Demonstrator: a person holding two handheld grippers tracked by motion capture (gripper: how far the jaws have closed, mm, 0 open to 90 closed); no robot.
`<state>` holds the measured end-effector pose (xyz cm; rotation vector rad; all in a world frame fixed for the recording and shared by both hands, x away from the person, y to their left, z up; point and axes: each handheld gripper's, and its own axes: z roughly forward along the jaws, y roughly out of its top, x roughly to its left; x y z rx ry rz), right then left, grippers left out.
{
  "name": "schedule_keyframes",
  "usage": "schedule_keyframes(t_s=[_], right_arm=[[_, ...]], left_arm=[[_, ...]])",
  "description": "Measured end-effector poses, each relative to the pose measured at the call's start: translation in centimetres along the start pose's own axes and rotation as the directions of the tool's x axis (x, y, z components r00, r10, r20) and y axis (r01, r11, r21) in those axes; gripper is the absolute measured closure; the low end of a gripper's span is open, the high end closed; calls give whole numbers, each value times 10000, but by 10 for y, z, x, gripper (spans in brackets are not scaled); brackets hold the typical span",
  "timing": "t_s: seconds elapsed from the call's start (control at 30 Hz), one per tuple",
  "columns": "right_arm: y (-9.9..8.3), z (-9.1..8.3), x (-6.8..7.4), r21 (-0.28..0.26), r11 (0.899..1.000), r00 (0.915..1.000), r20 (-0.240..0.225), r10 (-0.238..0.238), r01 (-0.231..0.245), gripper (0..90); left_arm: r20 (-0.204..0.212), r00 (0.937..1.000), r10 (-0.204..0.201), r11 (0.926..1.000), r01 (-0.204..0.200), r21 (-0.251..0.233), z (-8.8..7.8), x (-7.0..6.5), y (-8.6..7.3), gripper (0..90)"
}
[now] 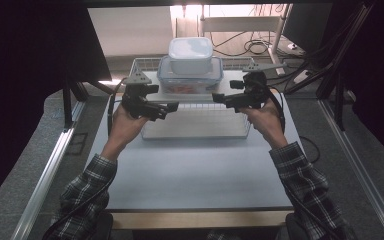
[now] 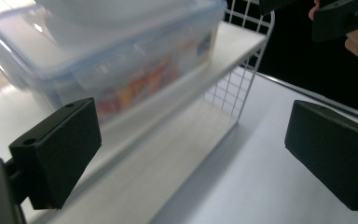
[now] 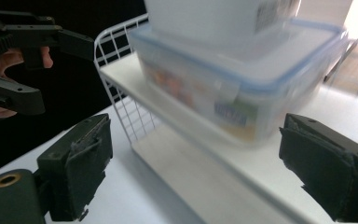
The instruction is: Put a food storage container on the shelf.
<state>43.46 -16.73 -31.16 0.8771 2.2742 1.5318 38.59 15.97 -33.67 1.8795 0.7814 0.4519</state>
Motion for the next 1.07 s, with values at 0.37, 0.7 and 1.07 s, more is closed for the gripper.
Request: schedule_keyframes(t_s=[0.37, 0.7, 1.07], right_arm=[[-92, -4, 19, 668, 9976, 9995, 259, -192, 174, 22], [-175, -5, 22, 1196, 9928, 9996, 267, 23, -55, 16], [-205, -2, 18, 1940, 9804, 9982, 539, 260, -360, 10]], left_arm=[[12, 9993, -363, 9990, 363, -248, -2, -27, -92, 2], [-784, 9969, -116, 9968, 177, 775, 10, -47, -172, 0], [-797, 9965, -242, 9828, 384, 1804, 21, -47, -196, 0]])
